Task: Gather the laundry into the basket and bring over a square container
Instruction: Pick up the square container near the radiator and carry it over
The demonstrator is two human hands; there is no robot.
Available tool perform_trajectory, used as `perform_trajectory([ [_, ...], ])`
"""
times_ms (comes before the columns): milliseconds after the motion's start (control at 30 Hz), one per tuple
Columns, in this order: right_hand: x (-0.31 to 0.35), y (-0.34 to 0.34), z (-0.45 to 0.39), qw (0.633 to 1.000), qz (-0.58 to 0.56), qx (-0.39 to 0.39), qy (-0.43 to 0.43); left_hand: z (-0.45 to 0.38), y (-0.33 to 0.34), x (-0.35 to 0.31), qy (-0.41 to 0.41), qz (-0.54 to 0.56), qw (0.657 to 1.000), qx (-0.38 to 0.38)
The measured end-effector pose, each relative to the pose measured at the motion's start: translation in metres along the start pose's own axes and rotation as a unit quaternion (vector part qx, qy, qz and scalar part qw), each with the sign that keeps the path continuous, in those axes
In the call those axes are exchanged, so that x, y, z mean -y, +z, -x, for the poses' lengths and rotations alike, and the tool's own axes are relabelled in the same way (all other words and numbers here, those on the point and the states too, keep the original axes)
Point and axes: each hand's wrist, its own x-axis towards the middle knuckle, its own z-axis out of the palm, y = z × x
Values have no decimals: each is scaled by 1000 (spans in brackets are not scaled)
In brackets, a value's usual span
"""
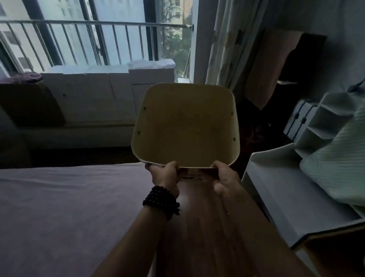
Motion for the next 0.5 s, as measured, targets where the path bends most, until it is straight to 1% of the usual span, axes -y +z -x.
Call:
perform_trajectory([
  [133,26,56,-73,1000,-8,-11,-5,-86,41,-9,1,-7,1000,-11],
  [300,66,139,-199,999,-24,24,-3,-223,99,-18,-17,-29,998,-53],
  [400,94,197,-275,999,-24,37,-2,-303,136,-32,17,-19,996,-87],
  [500,121,266,-342,997,-16,73,26,-378,169,-60,43,-15,989,-140],
])
